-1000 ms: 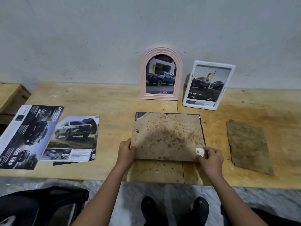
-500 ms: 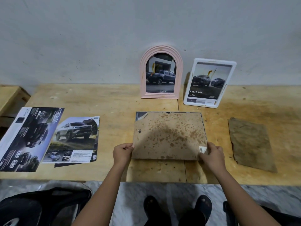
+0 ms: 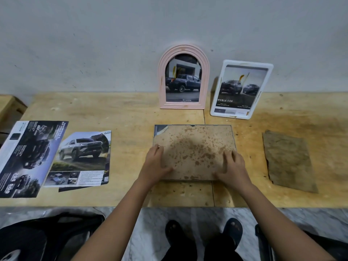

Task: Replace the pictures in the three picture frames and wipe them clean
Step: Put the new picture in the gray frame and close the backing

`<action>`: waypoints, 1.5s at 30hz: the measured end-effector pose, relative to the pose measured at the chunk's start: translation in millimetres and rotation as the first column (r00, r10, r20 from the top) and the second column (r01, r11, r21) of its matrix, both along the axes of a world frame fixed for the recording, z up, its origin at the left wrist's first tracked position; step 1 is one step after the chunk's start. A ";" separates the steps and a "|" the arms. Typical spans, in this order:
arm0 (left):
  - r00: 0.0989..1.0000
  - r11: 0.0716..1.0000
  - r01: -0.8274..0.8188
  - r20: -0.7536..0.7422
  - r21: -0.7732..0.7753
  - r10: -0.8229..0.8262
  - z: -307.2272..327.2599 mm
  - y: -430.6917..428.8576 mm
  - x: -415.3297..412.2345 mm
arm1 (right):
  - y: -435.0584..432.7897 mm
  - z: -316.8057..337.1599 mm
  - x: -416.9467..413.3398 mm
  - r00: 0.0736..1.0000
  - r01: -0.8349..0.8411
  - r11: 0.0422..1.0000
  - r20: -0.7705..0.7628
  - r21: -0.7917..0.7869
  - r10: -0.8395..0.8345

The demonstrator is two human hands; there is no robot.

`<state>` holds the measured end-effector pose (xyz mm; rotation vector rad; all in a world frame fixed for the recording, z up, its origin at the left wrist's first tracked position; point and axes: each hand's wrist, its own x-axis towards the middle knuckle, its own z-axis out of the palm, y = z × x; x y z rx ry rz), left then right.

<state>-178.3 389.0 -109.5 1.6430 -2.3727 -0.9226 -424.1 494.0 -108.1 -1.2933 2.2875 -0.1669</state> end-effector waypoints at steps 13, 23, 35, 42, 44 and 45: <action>0.975 0.998 0.020 0.222 0.054 -0.031 -17.3 0.9 -13.0 | -10.4 -21.4 23.9 0.986 0.008 0.999 -0.169 0.054 0.001; 0.976 0.998 0.059 0.210 0.013 -0.061 -15.5 -2.5 -7.3 | -28.3 -11.9 30.4 0.983 0.077 0.979 -0.177 0.187 -0.044; 0.991 0.975 -0.130 -0.011 0.180 0.135 -11.2 -3.2 16.2 | -53.7 -14.2 98.7 0.976 -0.210 0.965 0.093 0.159 0.197; 0.975 0.968 -0.199 0.126 0.154 0.181 -8.5 -14.6 5.0 | -56.6 -19.2 102.2 0.985 -0.167 0.970 0.058 0.175 0.160; 0.971 0.964 -0.214 0.138 0.157 0.193 -9.5 -14.7 2.4 | -58.3 -20.7 103.1 0.988 -0.154 0.973 0.059 0.169 0.146; 0.970 0.964 -0.217 0.141 0.153 0.197 -10.1 -14.7 1.9 | -58.8 -21.1 103.0 0.988 -0.152 0.974 0.065 0.167 0.143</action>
